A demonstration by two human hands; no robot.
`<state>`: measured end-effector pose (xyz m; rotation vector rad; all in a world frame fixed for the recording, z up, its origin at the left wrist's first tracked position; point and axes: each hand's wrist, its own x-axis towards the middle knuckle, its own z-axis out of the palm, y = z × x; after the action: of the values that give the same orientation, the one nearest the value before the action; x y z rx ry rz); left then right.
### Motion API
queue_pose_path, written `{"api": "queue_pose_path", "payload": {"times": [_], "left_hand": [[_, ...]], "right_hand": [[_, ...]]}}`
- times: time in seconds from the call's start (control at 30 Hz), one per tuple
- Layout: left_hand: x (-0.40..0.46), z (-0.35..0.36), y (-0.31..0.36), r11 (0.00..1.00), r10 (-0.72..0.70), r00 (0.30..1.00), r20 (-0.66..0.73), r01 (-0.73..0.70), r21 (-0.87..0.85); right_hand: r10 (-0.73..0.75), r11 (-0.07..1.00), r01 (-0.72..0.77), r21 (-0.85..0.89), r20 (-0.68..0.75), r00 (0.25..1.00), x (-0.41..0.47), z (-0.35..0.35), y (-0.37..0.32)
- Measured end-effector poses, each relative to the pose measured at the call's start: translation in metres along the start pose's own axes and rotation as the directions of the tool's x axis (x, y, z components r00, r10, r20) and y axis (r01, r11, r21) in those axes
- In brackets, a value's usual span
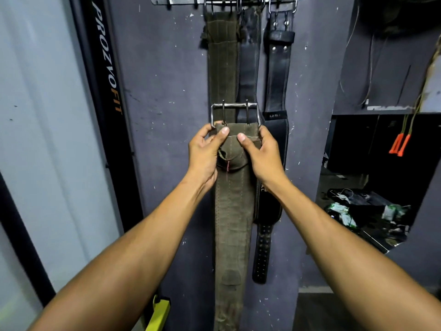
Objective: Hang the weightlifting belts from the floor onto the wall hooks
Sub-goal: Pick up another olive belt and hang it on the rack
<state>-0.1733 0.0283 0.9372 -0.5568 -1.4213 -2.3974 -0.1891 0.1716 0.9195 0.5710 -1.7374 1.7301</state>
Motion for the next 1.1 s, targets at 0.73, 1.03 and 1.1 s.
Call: {"api": "queue_pose_path", "payload": {"times": [0.73, 1.03, 1.1], "left_hand": [[0.149, -0.015, 0.053, 0.762, 0.381, 0.923, 0.052, -0.346, 0.548], [0.249, 0.002, 0.113, 0.533, 0.493, 0.854, 0.163, -0.445, 0.719], [0.271, -0.001, 0.125, 0.519, 0.486, 0.858, 0.165, -0.435, 0.736]], "right_hand": [[-0.301, 0.940, 0.301, -0.159, 0.028, 0.953, 0.177, 0.065, -0.024], [-0.407, 0.895, 0.401, -0.195, 0.012, 0.913, 0.281, 0.093, -0.050], [-0.407, 0.887, 0.400, -0.232, 0.021, 0.913, 0.299, 0.102, -0.055]]}}
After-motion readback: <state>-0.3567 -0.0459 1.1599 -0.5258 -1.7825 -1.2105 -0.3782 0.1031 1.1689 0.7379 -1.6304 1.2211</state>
